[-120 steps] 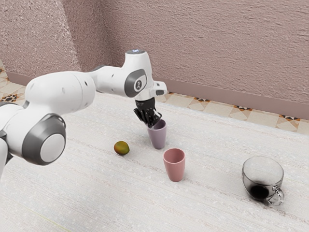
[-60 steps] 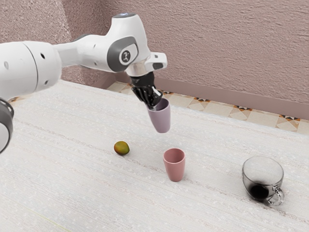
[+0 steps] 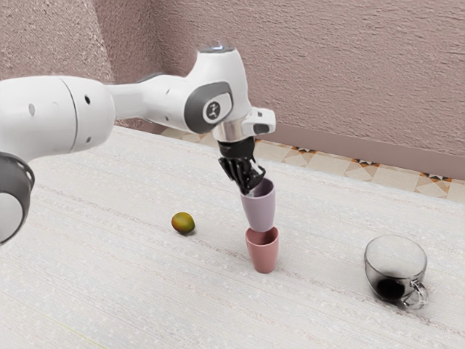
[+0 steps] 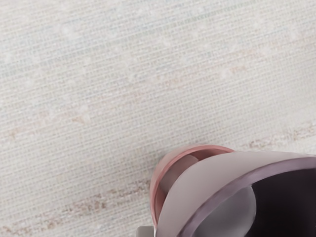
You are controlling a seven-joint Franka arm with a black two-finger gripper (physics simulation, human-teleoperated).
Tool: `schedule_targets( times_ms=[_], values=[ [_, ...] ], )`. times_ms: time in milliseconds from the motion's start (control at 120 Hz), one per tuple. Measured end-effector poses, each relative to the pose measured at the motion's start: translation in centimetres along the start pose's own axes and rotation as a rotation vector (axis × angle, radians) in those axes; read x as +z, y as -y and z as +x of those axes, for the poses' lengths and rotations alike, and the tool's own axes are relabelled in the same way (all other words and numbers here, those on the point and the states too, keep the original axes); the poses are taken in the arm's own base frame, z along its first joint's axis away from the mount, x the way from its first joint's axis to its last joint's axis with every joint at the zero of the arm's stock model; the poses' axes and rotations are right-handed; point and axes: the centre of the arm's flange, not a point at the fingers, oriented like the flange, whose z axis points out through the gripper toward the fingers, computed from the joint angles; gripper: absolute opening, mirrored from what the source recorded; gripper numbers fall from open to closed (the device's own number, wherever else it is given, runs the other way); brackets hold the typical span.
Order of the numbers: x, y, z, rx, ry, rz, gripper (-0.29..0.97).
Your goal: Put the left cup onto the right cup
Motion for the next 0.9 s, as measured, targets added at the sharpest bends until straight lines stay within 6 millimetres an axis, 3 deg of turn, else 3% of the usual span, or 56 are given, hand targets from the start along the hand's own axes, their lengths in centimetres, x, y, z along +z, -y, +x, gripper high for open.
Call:
schedule_targets(
  times_ms=[542,750,900],
  values=[
    [5.7,0.5,0.7,-0.018,0.064,0.003,-0.10],
    [6.1,0.1,0.9,-0.021,0.050,-0.015,0.31],
    [2.7,-0.4,0.1,-0.014,0.011,-0.022,0.50]
  ],
)
